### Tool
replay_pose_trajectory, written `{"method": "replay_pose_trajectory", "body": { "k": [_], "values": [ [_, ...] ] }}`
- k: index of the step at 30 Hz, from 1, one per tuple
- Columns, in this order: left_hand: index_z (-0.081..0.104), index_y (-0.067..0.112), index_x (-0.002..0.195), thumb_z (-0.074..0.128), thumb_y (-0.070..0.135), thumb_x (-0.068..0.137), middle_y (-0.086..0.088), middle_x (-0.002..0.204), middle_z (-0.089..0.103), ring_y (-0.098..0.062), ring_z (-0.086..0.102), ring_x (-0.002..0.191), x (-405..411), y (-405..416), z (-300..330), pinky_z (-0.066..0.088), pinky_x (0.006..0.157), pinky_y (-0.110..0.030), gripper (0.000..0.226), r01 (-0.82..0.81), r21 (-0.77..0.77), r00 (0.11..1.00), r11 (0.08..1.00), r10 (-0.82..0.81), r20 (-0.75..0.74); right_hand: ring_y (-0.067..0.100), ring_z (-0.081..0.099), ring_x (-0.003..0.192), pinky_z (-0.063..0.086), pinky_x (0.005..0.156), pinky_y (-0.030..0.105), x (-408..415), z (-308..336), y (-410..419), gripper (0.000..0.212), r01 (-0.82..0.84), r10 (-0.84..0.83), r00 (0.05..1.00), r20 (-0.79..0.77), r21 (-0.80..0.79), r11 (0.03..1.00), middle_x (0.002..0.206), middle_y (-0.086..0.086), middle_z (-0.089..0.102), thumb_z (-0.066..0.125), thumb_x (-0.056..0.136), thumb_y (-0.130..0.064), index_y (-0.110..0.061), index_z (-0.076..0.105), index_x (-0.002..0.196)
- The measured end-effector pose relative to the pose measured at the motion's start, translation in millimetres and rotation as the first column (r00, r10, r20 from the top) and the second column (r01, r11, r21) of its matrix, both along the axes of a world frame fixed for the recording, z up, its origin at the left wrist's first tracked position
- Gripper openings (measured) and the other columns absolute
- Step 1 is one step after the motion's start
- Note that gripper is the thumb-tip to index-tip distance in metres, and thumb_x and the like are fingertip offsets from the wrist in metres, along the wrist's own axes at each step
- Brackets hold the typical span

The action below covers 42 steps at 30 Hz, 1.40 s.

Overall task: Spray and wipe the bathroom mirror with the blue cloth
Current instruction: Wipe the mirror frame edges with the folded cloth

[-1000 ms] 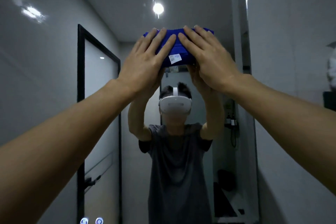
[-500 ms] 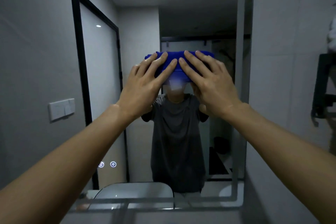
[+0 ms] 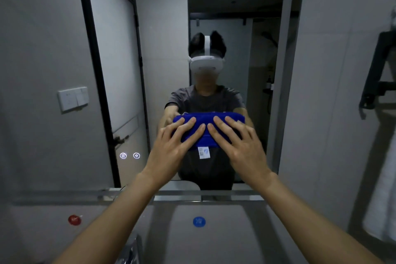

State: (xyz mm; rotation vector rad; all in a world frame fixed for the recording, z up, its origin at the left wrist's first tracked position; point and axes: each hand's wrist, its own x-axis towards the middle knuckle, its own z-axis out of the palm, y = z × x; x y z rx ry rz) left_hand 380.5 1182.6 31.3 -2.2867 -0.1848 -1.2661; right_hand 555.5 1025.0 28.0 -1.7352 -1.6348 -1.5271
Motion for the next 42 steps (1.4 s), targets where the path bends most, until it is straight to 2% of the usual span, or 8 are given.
{"method": "replay_pose_trajectory", "body": {
  "k": [3, 7, 16, 23, 27, 31, 37, 42],
  "values": [
    [0.045, 0.019, 0.145, 0.067, 0.015, 0.078, -0.009, 0.147, 0.036, -0.031, 0.039, 0.128, -3, -4, -35, 0.043, 0.098, -0.045, 0.071, 0.021, -0.052, 1.0, 0.998, -0.021, -0.018, 0.031, 0.04, 0.138, 0.039, 0.107, 0.045, 1, -33, -2, 0.074, -0.007, 0.006, 1.0, -0.021, -0.043, 0.999, 0.155, 0.007, 0.037, 0.071, 0.084, -0.013, -0.017, 0.038, 0.151],
    [0.041, 0.023, 0.143, 0.087, 0.012, 0.065, -0.007, 0.144, 0.039, -0.029, 0.042, 0.123, -5, -7, -73, 0.05, 0.09, -0.045, 0.091, 0.036, -0.137, 0.997, 0.99, -0.046, -0.066, 0.029, 0.045, 0.134, 0.046, 0.101, 0.044, 2, -73, -4, 0.067, -0.031, 0.029, 0.999, -0.028, -0.084, 0.996, 0.152, 0.007, 0.043, 0.064, 0.085, -0.018, -0.018, 0.041, 0.148],
    [0.046, 0.025, 0.139, 0.092, 0.019, 0.058, -0.003, 0.141, 0.043, -0.025, 0.046, 0.119, -13, -13, -121, 0.053, 0.086, -0.039, 0.093, 0.033, -0.233, 0.983, 0.972, -0.073, -0.17, 0.025, 0.045, 0.129, 0.054, 0.093, 0.041, -8, -125, -13, 0.091, -0.055, 0.017, 0.986, -0.168, -0.223, 0.973, 0.146, 0.004, 0.046, 0.085, 0.064, -0.023, -0.02, 0.042, 0.145],
    [0.058, 0.025, 0.133, 0.096, 0.023, 0.048, -0.004, 0.139, 0.044, -0.024, 0.046, 0.118, -20, -20, -150, 0.056, 0.083, -0.039, 0.093, -0.002, -0.273, 0.961, 0.962, -0.073, -0.265, 0.023, 0.051, 0.12, 0.054, 0.09, 0.039, -13, -155, -17, 0.079, -0.095, 0.038, 0.974, -0.221, -0.255, 0.962, 0.14, 0.002, 0.054, 0.089, 0.066, -0.025, -0.023, 0.056, 0.137],
    [0.051, 0.024, 0.138, 0.094, 0.021, 0.051, -0.004, 0.141, 0.046, -0.025, 0.045, 0.119, -22, -25, -154, 0.056, 0.084, -0.04, 0.096, -0.005, -0.345, 0.959, 0.938, -0.093, -0.268, 0.023, 0.05, 0.121, 0.053, 0.092, 0.039, -19, -156, -18, 0.08, -0.094, 0.02, 0.966, -0.257, -0.277, 0.956, 0.14, 0.002, 0.056, 0.09, 0.063, -0.026, -0.021, 0.058, 0.136],
    [0.058, 0.023, 0.136, 0.093, 0.021, 0.056, -0.006, 0.136, 0.06, -0.024, 0.05, 0.118, -28, -31, -152, 0.056, 0.087, -0.039, 0.088, -0.039, -0.356, 0.944, 0.934, -0.082, -0.32, 0.023, 0.051, 0.12, 0.052, 0.095, 0.04, -28, -153, -24, 0.083, -0.095, 0.009, 0.965, -0.264, -0.313, 0.945, 0.137, 0.003, 0.058, 0.092, 0.06, -0.025, -0.019, 0.058, 0.136],
    [0.056, 0.026, 0.133, 0.094, 0.03, 0.049, -0.001, 0.126, 0.067, -0.019, 0.065, 0.104, -46, -40, -138, 0.057, 0.082, -0.032, 0.093, -0.117, -0.288, 0.895, 0.951, -0.025, -0.446, 0.019, 0.064, 0.103, 0.058, 0.082, 0.034, -43, -141, -29, 0.084, -0.117, -0.001, 0.964, -0.267, -0.424, 0.898, 0.122, -0.001, 0.067, 0.095, 0.051, -0.028, -0.023, 0.064, 0.128],
    [0.055, 0.026, 0.131, 0.092, 0.037, 0.05, 0.002, 0.121, 0.068, -0.015, 0.067, 0.102, -70, -38, -103, 0.056, 0.083, -0.029, 0.09, -0.084, -0.23, 0.891, 0.97, -0.03, -0.452, 0.013, 0.064, 0.096, 0.057, 0.078, 0.028, -56, -101, -26, 0.076, -0.168, 0.07, 0.973, -0.222, -0.46, 0.872, 0.117, -0.006, 0.067, 0.089, 0.058, -0.038, -0.026, 0.06, 0.127]
  ]
}}
